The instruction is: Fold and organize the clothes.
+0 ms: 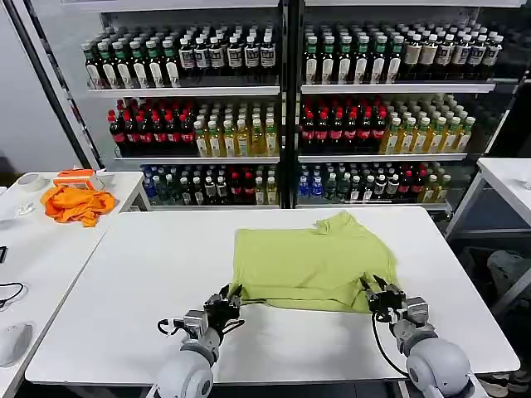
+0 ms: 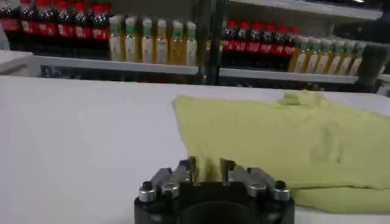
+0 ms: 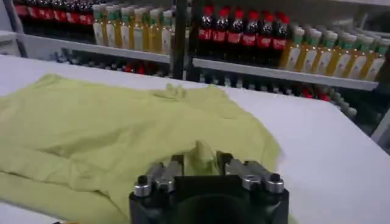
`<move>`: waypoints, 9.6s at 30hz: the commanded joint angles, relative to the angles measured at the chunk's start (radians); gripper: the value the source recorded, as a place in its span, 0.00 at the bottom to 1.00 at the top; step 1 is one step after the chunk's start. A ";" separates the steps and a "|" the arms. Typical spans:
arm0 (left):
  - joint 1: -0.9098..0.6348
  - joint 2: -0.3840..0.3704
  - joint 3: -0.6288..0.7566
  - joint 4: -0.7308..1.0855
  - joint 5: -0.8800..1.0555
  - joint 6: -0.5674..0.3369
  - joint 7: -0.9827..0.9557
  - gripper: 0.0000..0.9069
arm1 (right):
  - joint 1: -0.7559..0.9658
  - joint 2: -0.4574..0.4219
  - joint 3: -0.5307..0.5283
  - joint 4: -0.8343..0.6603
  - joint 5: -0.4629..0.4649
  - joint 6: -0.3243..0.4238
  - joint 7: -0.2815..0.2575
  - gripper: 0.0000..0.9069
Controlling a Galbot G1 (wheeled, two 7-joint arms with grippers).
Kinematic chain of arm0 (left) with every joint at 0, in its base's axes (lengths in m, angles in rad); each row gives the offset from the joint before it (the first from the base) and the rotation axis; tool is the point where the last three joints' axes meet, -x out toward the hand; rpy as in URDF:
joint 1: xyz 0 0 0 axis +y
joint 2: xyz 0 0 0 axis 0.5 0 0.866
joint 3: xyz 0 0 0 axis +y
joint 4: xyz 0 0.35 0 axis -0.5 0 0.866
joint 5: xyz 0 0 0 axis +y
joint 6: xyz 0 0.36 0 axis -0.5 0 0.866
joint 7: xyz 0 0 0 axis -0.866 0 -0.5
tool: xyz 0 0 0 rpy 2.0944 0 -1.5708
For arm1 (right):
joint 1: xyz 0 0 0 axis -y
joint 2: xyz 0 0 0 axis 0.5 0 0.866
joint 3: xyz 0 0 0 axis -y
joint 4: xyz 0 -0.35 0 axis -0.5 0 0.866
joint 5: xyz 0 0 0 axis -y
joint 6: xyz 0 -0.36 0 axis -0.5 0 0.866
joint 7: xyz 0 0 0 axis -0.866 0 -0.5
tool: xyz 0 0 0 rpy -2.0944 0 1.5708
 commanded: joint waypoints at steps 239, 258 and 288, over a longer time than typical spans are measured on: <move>0.346 0.085 -0.080 -0.256 -0.049 -0.131 -0.101 1.00 | -0.254 0.137 0.049 0.263 0.143 -0.038 0.222 1.00; 0.313 0.025 0.001 -0.106 0.079 -0.144 -0.106 0.02 | -0.276 0.147 0.050 0.275 0.137 -0.016 0.240 1.00; 0.319 0.048 -0.141 -0.160 -0.074 -0.244 -0.087 0.02 | -0.310 0.173 0.063 0.287 0.129 -0.005 0.251 1.00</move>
